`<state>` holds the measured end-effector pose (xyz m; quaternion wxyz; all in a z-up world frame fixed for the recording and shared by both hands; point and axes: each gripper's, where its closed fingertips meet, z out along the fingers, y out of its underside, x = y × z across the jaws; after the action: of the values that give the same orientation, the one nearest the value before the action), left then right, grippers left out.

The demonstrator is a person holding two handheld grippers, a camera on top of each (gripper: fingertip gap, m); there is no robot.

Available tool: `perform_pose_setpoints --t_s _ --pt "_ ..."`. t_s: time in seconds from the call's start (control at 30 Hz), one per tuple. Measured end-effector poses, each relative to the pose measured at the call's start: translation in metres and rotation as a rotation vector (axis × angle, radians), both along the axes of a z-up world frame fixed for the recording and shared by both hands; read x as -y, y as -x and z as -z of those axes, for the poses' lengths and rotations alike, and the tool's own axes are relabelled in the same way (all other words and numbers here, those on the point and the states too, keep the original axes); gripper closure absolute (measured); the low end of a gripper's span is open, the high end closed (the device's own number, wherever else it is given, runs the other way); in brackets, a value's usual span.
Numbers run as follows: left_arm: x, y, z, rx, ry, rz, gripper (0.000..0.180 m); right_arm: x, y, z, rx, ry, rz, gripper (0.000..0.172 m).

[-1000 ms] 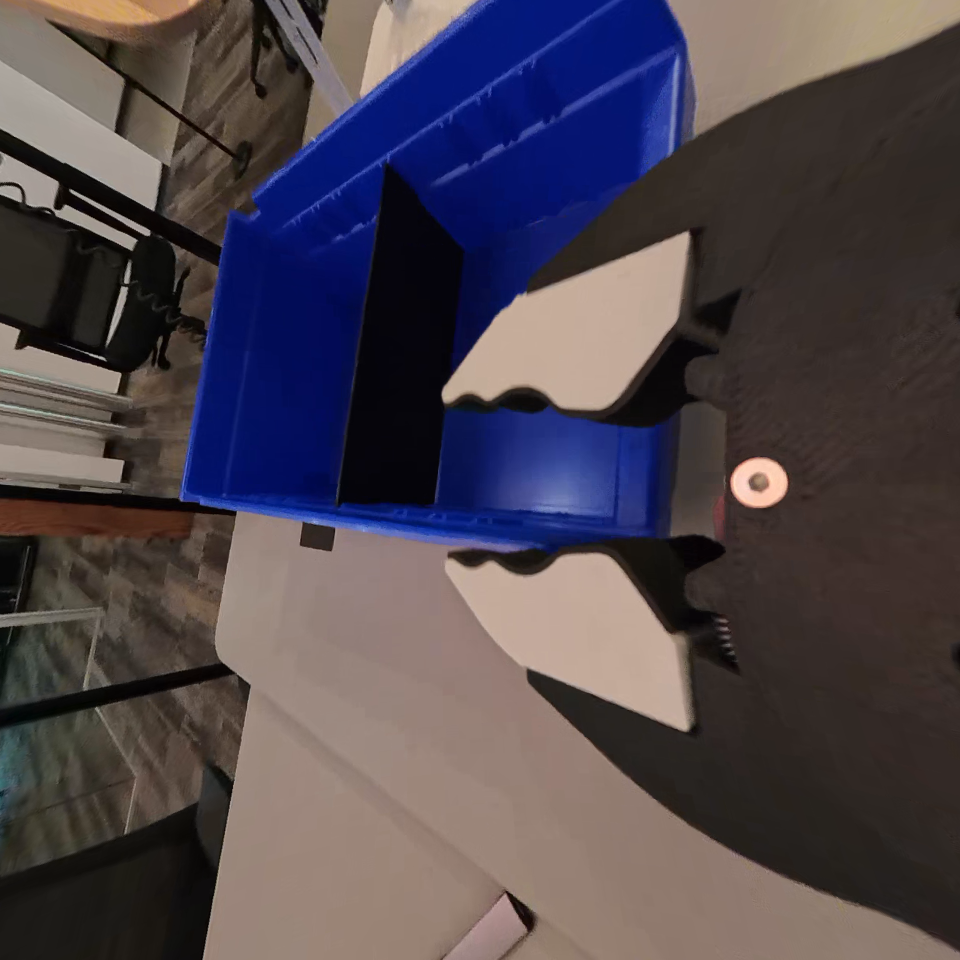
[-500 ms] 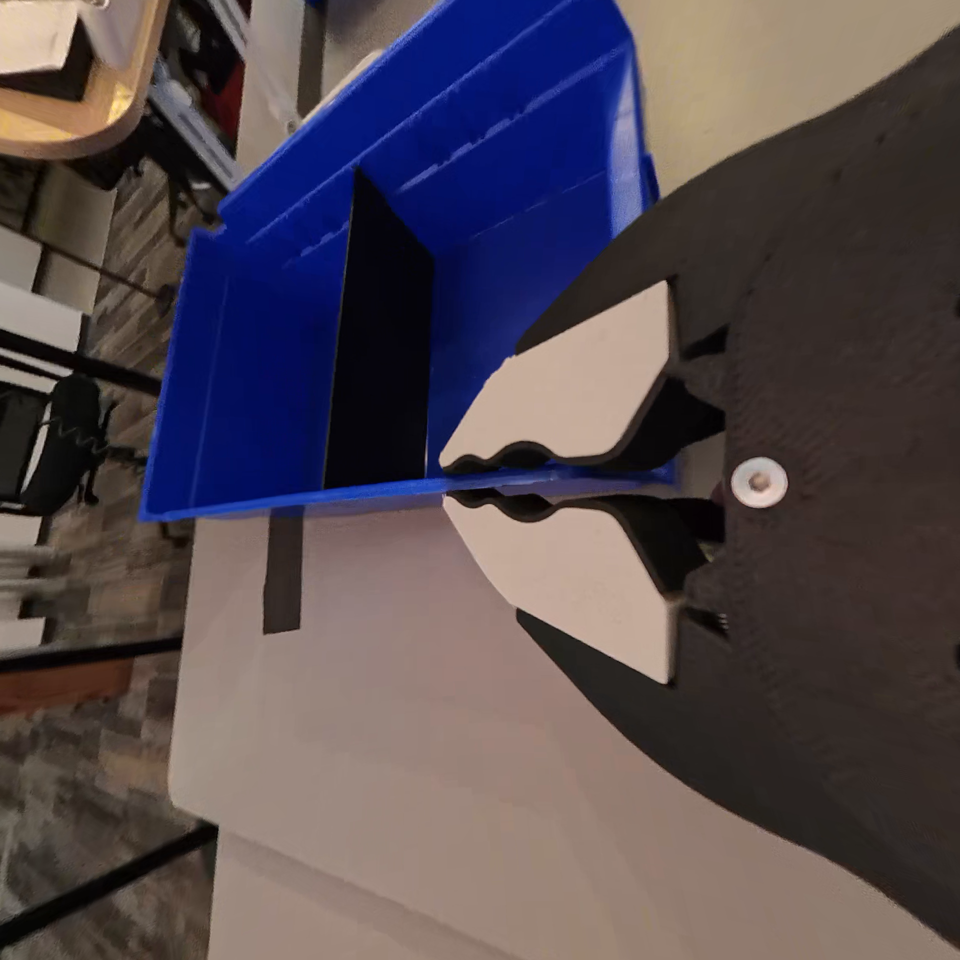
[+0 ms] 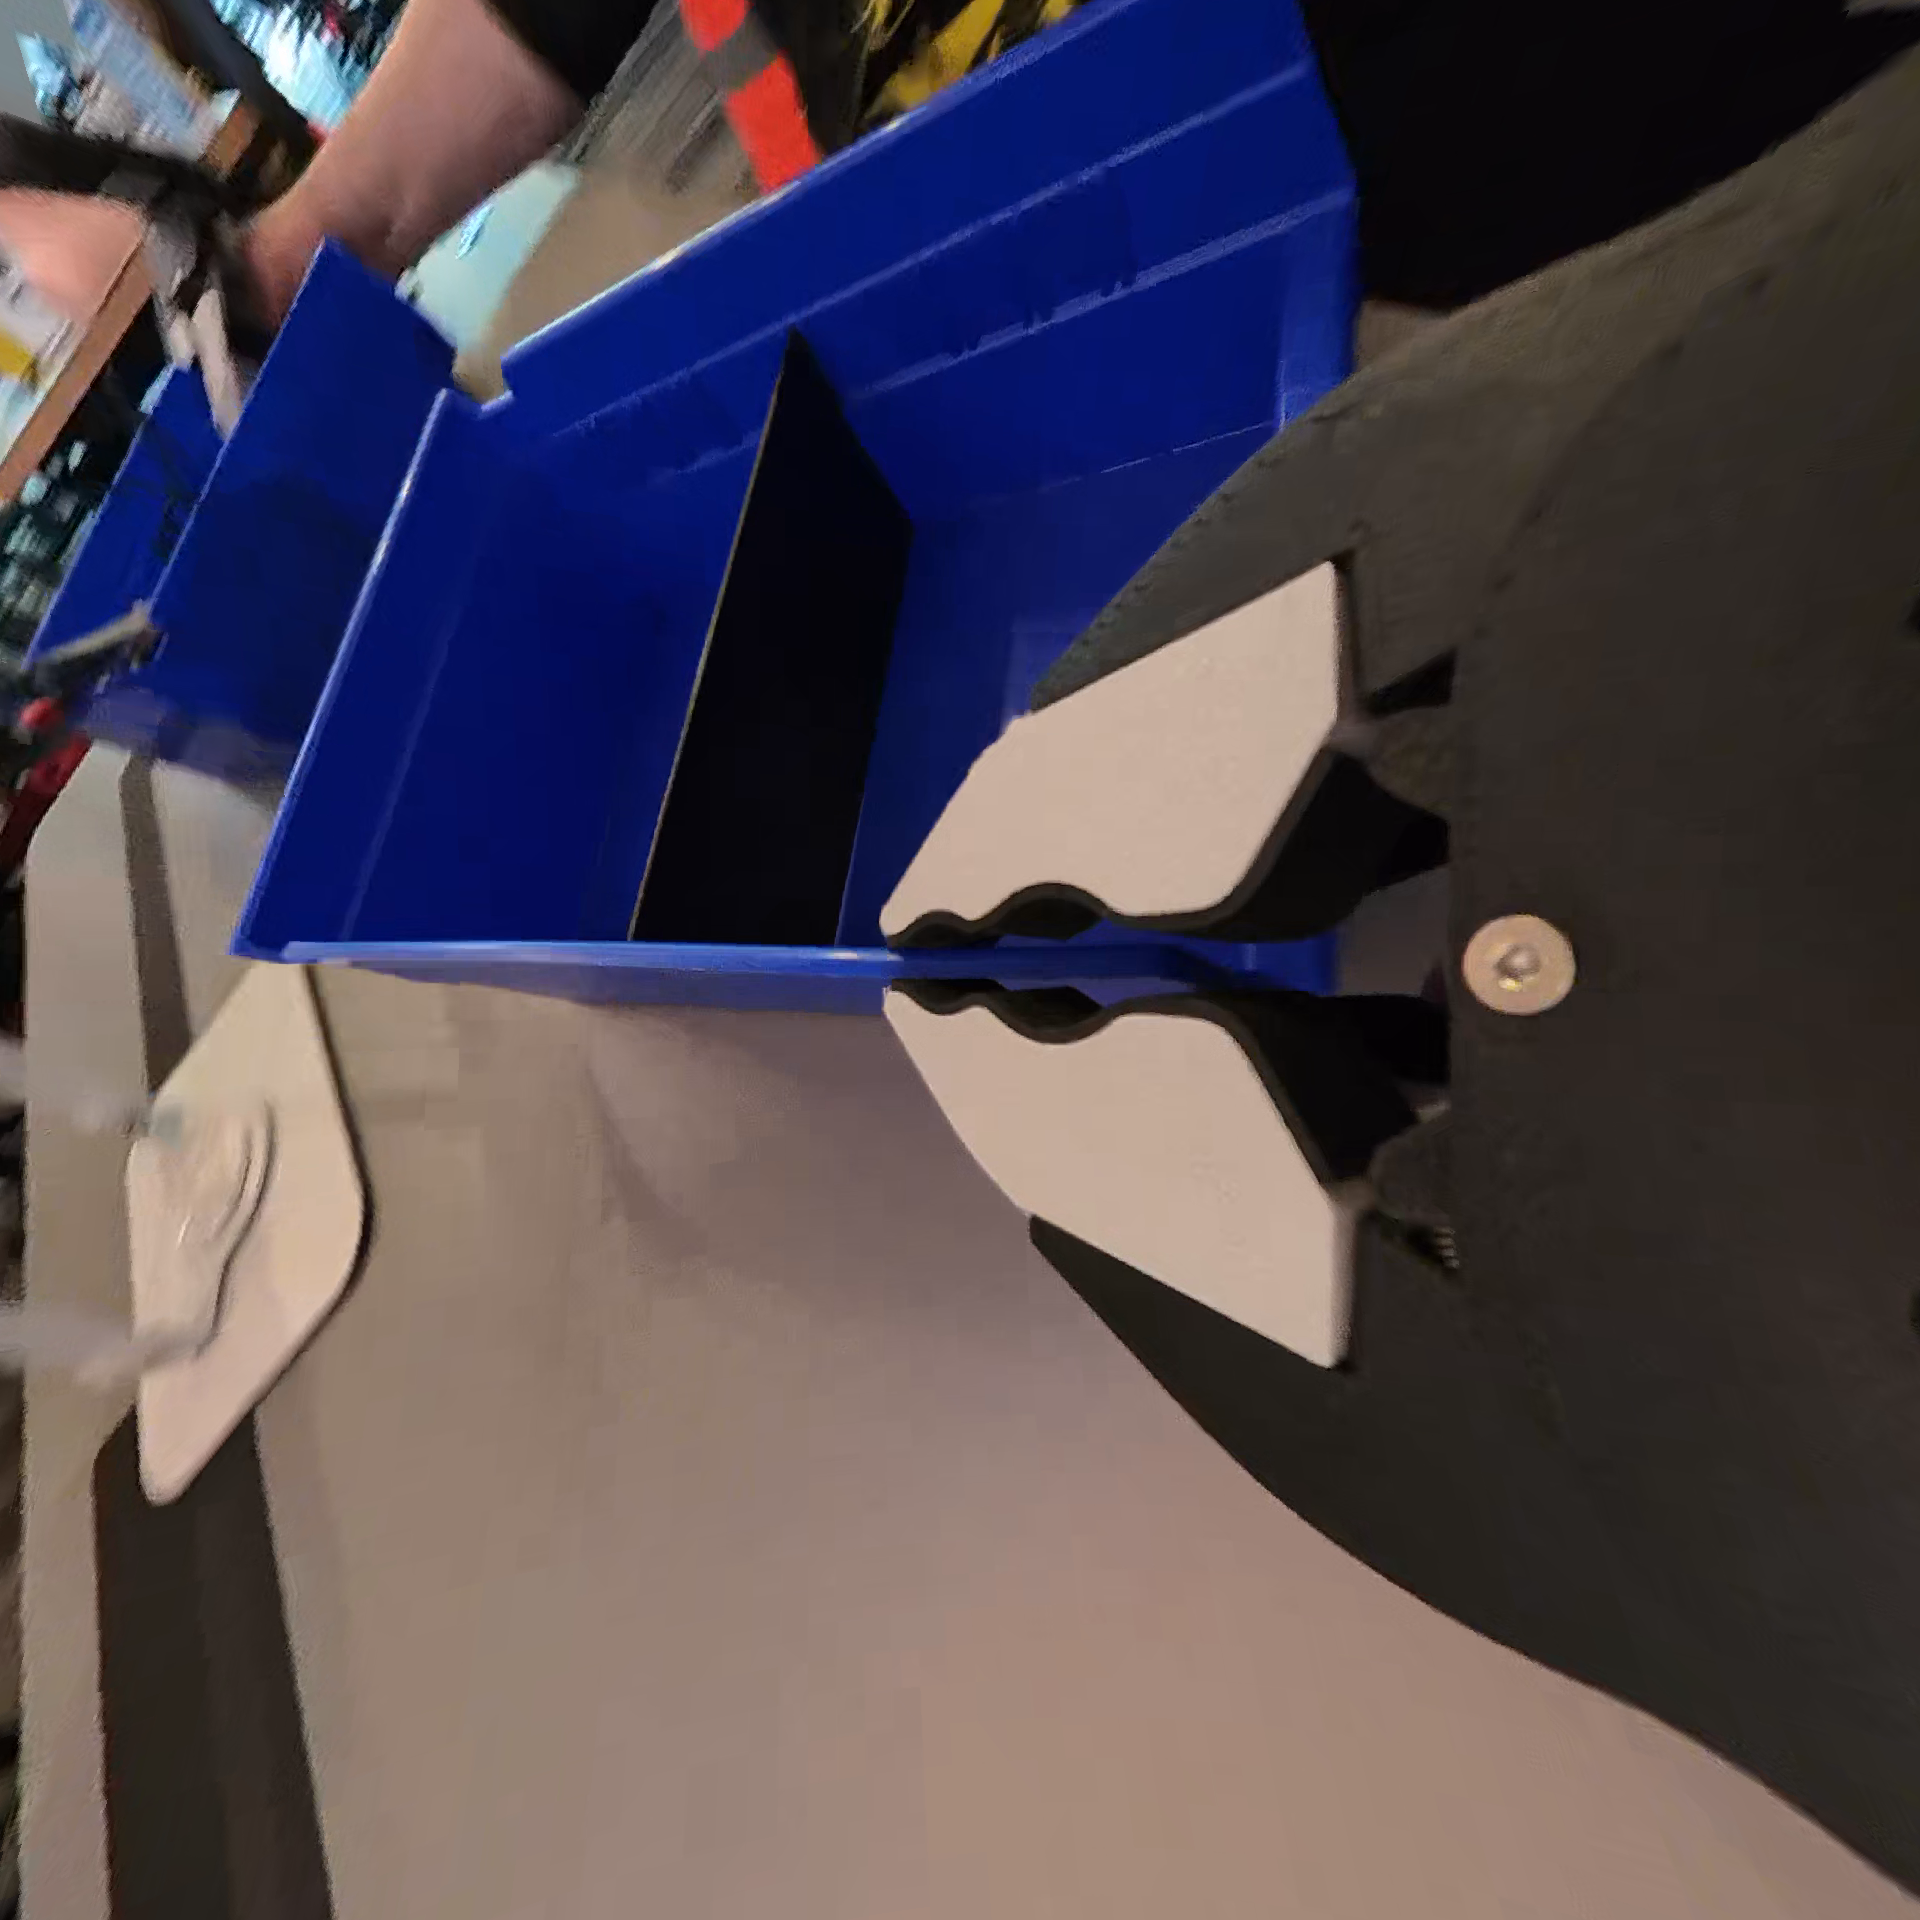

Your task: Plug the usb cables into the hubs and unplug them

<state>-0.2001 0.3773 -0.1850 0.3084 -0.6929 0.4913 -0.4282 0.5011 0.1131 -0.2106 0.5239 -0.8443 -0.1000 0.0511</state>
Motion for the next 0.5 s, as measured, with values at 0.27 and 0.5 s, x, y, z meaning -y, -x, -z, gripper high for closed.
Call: perform_pose_setpoints --t_s 0.27,0.5 --pt "0.117 -0.081 0.000 0.005 -0.014 0.350 0.176 -0.035 0.077 0.001 -0.057 0.021 -0.303 0.168" --pt "0.159 -0.134 -0.002 0.029 -0.043 0.454 0.176 -0.109 0.156 0.001 -0.033 0.080 -0.555 0.168"
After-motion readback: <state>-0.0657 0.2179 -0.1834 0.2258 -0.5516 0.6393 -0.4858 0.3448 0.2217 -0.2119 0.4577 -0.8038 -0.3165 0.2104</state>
